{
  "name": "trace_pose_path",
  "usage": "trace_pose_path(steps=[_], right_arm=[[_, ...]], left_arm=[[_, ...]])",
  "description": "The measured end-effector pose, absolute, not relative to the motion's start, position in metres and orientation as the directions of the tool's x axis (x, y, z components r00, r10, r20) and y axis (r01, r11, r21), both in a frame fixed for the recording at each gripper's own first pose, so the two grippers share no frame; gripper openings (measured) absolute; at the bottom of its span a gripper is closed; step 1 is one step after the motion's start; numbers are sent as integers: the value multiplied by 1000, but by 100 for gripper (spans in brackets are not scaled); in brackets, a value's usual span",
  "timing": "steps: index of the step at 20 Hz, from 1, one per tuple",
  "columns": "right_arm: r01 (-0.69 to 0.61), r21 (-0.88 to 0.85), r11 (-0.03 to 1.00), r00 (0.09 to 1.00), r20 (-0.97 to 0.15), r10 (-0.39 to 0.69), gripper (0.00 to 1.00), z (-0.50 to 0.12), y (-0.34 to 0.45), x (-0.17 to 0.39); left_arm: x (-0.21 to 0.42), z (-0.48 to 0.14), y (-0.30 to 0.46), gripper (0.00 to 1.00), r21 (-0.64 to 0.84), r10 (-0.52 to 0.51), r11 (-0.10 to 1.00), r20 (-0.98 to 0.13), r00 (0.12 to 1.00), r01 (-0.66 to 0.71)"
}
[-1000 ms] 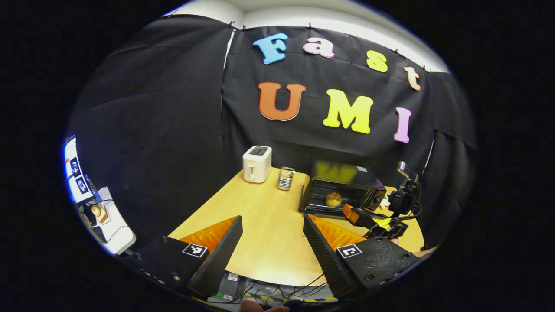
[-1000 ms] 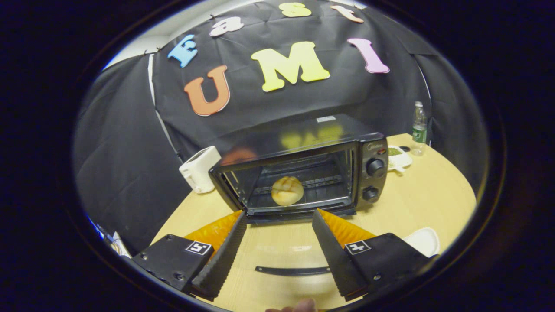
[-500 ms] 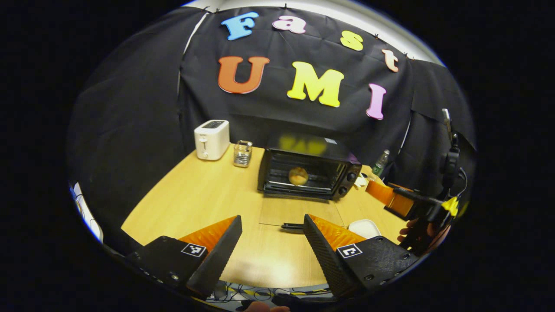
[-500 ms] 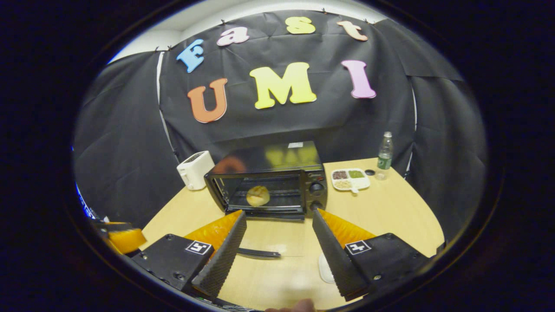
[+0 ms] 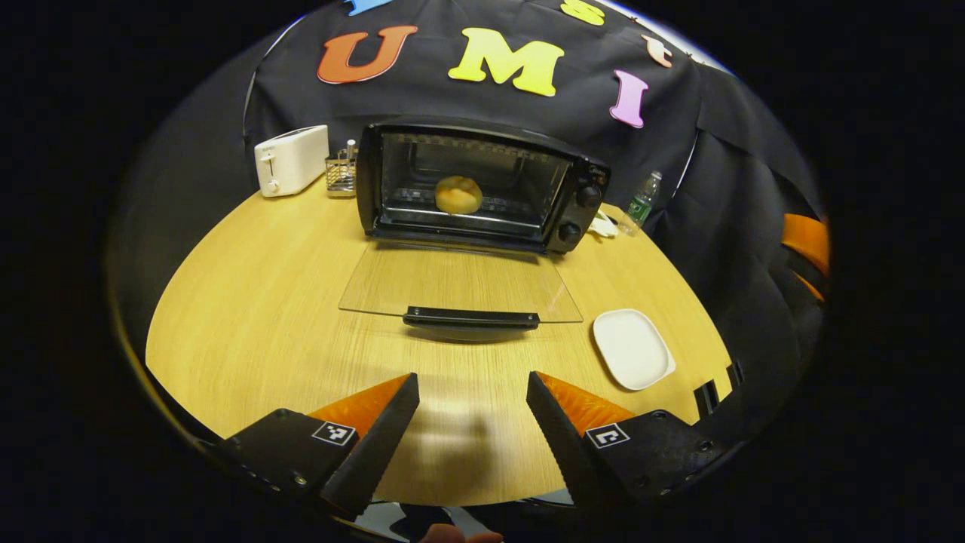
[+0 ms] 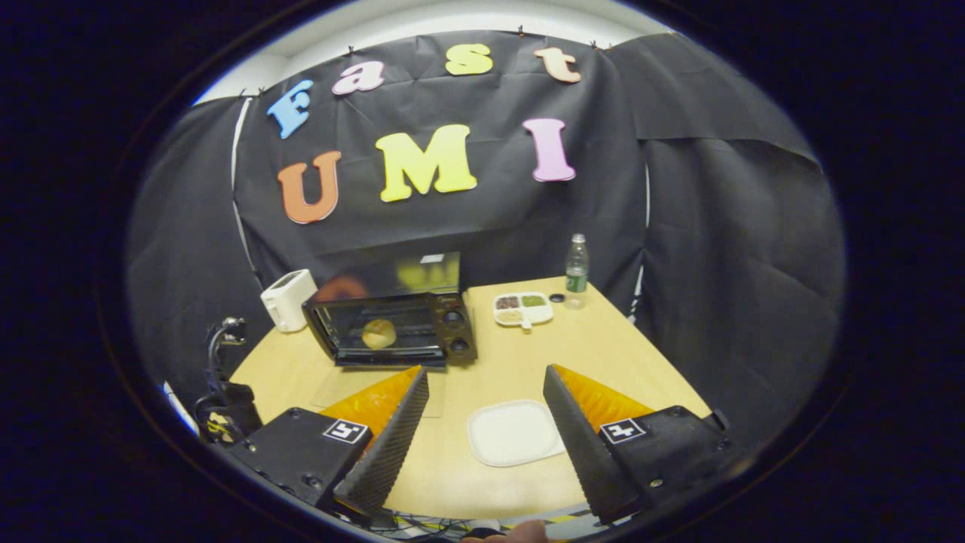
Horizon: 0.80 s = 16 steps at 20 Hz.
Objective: Open the electric oven with the left hand, put the food in, and close the electric oven.
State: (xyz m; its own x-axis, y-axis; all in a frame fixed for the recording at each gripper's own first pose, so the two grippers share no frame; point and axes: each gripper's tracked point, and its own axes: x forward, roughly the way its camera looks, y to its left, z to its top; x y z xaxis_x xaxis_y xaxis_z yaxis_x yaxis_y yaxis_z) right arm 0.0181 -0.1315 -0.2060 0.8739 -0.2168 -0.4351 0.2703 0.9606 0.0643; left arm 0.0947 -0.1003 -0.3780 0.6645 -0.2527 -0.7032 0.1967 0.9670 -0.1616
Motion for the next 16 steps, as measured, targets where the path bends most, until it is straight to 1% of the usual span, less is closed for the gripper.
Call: trace_pose_path(steps=[3, 6, 12, 13, 14, 16], right_arm=[[310, 20, 950, 842, -471, -265, 96, -218, -153, -12], [340, 21, 940, 815, -506, -283, 96, -226, -164, -26], [311, 10, 950, 821, -506, -264, 96, -221, -161, -13], [306, 14, 952, 824, -506, -257, 96, -220, -160, -10], [301, 18, 953, 825, -506, -251, 97, -219, -158, -8], [291, 29, 956, 828, -509, -236, 96, -219, -153, -4]], left_arm=[[111, -402, -108, 95, -131, -234, 970, -721, 652, 203], [126, -423, -109, 95, -104, -205, 976, -737, 644, 192], [139, -443, -103, 95, -45, -155, 982, -748, 645, 183], [143, -443, -103, 100, -40, -152, 982, -743, 652, 184], [146, -443, -103, 96, -33, -148, 982, -740, 656, 185], [151, -445, -101, 95, -19, -132, 984, -742, 657, 176]])
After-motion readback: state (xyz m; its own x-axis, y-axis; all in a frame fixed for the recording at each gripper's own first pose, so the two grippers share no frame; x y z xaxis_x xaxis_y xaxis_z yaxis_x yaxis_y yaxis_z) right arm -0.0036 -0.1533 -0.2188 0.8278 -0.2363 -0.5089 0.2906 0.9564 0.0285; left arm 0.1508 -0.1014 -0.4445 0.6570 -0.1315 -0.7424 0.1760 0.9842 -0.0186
